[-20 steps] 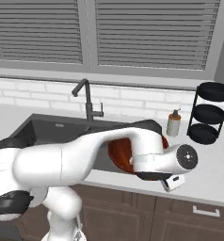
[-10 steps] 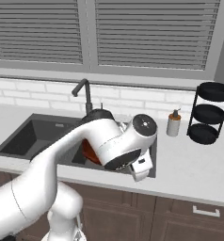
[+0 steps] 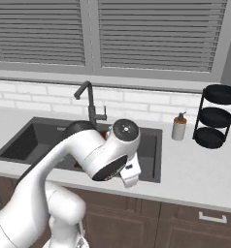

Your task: Pick the garlic from the sink and place it in the bowl. Then pick the bowl and place it in the microwave. Then close the microwave door and press the start button.

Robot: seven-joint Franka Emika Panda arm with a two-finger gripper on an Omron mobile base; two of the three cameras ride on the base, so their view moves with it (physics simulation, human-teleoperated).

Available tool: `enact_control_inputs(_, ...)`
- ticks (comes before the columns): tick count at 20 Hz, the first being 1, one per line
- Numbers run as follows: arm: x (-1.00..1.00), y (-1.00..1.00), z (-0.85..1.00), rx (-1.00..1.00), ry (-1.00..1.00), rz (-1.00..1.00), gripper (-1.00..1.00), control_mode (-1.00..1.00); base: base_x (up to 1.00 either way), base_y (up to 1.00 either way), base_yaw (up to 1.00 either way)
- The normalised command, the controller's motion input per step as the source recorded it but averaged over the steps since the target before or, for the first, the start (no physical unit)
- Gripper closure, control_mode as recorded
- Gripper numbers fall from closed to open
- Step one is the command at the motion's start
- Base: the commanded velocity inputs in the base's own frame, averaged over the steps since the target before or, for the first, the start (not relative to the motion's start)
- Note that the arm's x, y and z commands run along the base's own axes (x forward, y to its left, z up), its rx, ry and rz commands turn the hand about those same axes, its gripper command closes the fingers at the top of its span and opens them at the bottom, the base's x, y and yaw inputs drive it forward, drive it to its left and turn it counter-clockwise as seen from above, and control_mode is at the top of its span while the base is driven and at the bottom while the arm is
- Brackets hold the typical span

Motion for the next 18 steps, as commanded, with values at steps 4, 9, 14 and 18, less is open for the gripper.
enact_control_inputs(4,-0.06,0.00,0.00,0.00,-0.03,-0.06,1.00,1.00,-0.26,0.00,-0.40)
enact_control_inputs(9,0.00,0.00,0.00,0.00,0.00,0.00,1.00,1.00,-0.23,0.00,-0.78)
enact_control_inputs(14,0.00,0.00,0.00,0.00,0.00,0.00,1.00,1.00,-0.20,0.00,-0.85)
enact_control_inputs(18,0.00,0.00,0.00,0.00,0.00,0.00,1.00,1.00,-0.12,0.00,-0.86)
